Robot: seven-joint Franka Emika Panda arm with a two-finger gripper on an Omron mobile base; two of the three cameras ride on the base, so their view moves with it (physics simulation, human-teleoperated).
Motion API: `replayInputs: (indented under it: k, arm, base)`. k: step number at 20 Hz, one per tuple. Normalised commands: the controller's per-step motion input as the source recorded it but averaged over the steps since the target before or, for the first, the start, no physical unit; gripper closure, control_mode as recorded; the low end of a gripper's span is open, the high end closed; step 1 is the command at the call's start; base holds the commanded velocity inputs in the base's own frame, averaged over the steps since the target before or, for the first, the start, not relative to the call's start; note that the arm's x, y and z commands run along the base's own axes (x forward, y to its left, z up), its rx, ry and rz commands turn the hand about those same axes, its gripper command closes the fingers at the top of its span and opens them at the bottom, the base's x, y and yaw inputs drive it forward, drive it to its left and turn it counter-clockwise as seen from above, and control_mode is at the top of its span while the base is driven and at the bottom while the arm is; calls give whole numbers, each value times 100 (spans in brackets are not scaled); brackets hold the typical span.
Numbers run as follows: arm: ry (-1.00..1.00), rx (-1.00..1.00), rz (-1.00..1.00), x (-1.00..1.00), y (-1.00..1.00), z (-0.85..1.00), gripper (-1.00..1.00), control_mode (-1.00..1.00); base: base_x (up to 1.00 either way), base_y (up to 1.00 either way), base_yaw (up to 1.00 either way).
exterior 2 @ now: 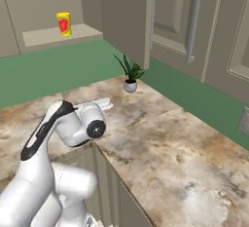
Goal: Move the cup from next to the sink to the open cabinet. Then, move the bowl with the avocado to the fridge to clear the area for faucet cleaning.
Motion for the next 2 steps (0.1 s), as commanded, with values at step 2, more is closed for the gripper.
replayInputs:
  k: [2]
  arm:
    - [-45, 0, -23, -100, -19, 18, -100, -100]
  base:
    - [0, 0, 0]
